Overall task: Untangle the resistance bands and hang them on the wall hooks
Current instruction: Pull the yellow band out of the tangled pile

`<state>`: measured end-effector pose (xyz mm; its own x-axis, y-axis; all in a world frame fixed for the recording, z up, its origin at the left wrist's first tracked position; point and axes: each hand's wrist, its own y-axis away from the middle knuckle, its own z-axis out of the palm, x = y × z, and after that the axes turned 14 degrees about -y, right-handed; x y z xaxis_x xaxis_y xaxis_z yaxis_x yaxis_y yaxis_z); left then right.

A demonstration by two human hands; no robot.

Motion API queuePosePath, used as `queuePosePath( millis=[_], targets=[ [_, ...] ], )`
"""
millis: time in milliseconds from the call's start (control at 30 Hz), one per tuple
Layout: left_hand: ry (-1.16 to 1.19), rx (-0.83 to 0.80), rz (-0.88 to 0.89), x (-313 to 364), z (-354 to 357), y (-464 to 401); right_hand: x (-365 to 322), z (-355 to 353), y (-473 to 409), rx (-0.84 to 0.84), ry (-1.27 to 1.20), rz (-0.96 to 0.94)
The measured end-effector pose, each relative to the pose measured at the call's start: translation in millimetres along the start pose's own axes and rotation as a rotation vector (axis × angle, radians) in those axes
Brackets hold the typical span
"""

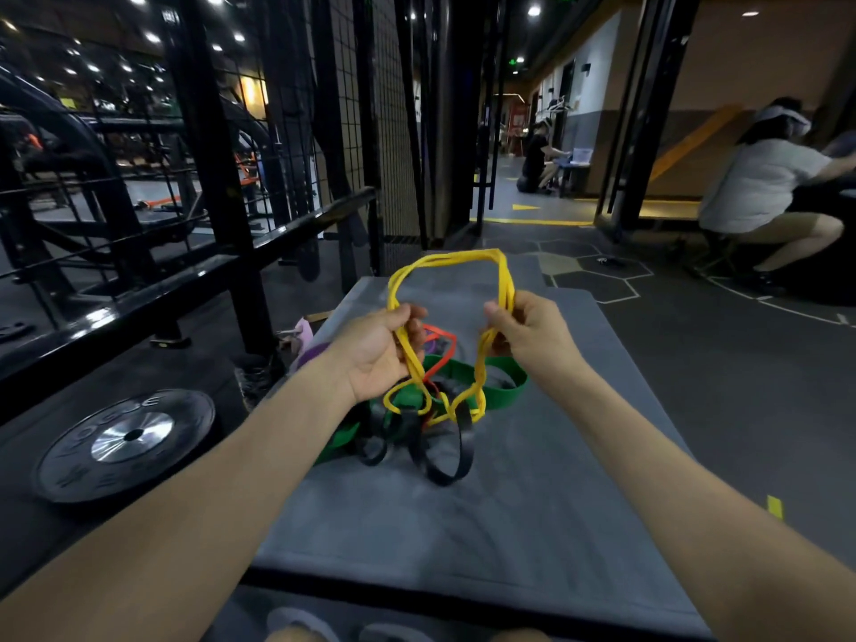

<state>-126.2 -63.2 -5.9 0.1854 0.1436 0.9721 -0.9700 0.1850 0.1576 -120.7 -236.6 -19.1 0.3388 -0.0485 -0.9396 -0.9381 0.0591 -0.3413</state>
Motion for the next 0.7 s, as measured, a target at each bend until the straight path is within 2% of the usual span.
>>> queuePosePath(
  millis=[100, 200, 367, 500, 600, 700],
  targets=[
    [0.174, -0.01, -0.006, 5.0, 0.7, 0.5, 14.8, 6.4, 6.6, -0.151, 0.161, 0.097],
    [0.27, -0.045, 0.0, 10.7, 3.8, 2.6, 18.8, 25.0, 19.2, -0.396, 0.135, 0.073],
    [0.319, -0.09, 0.058, 12.0, 15.3, 4.4, 13.5, 34.3, 25.3, -0.479, 0.154, 0.073],
    [0.057, -0.191, 0.149, 0.4, -3.7, 0.5, 18.9, 11.9, 22.3, -0.304, 0.099, 0.046],
    [-0.26, -0.227, 0.072, -21.1, -13.5, -2.7, 21.8, -11.5, 17.0, -0.155, 0.049, 0.058],
    [-0.622, -0.166, -0.012, -48.0, -9.6, -8.9, 22.6, -25.3, 17.9, -0.134, 0.04, 0.083]
  ],
)
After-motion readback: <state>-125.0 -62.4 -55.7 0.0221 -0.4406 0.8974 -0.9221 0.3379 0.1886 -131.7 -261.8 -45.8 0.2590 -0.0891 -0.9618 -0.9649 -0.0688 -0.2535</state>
